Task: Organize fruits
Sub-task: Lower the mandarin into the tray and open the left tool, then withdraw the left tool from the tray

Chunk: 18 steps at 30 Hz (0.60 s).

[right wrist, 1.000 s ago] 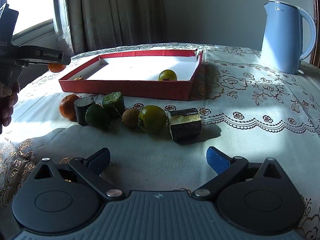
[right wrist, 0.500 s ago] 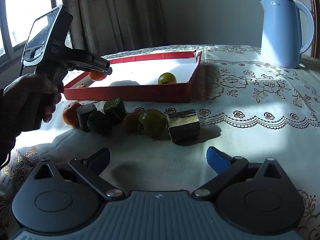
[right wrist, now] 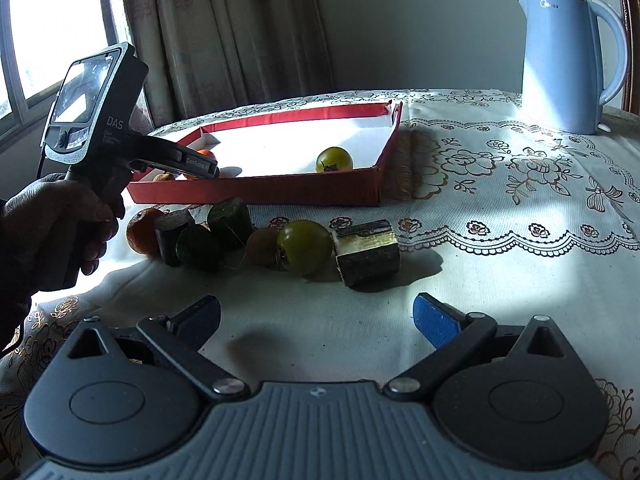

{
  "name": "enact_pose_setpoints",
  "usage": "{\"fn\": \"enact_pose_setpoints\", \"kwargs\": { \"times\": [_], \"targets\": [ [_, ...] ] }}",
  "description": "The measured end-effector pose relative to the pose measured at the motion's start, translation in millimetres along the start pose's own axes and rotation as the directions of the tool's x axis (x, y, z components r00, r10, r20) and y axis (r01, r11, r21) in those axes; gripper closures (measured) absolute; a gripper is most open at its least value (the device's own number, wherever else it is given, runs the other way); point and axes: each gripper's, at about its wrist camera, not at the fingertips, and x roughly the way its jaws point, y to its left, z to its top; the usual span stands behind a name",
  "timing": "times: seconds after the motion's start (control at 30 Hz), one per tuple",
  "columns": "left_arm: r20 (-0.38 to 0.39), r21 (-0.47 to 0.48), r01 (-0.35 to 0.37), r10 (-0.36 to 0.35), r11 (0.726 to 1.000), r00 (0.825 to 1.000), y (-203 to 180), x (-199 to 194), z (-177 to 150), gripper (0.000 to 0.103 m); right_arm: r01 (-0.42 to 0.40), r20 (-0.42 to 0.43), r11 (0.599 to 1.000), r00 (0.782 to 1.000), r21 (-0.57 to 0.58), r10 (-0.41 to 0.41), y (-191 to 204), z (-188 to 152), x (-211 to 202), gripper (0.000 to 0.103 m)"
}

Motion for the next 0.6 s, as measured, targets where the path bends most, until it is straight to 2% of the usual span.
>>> {"fn": "enact_pose_setpoints", "kwargs": {
  "times": [0.23,0.33,0.37,0.43,0.5,0.6],
  "targets": [
    [-0.008,-0.024,-0.002,0.002,1.000,1.000,-1,-22,-12,0.063,0.000,0.000,1.000,1.000,0.001,0.000,0,0,1,0.000],
    [0.006,-0.004,-0.015,0.015,1.000,1.000,-5,-29,-15,0.062,0.000,0.000,1.000,1.000,0.001,0.000,0,0,1,0.000],
    [0.014,0.007,-0.027,0.027,1.000,1.000,-6,-29,-15,0.058,0.000,0.000,1.000,1.000,0.001,0.000,0,0,1,0.000],
    [0.028,0.009,-0.036,0.036,0.999,0.999,-7,-30,-15,0.044,-0.001,0.000,1.000,1.000,0.002,0.001,0,0,1,0.000],
    [0.053,0.005,-0.042,0.042,0.999,0.998,-7,-33,-15,0.016,-0.001,0.000,1.000,1.000,0.002,0.001,0,0,1,0.000],
    [0.084,0.000,-0.056,0.056,0.998,0.995,-6,-39,-13,0.008,-0.001,0.001,1.000,1.000,0.002,0.001,0,0,1,0.000]
  ]
}}
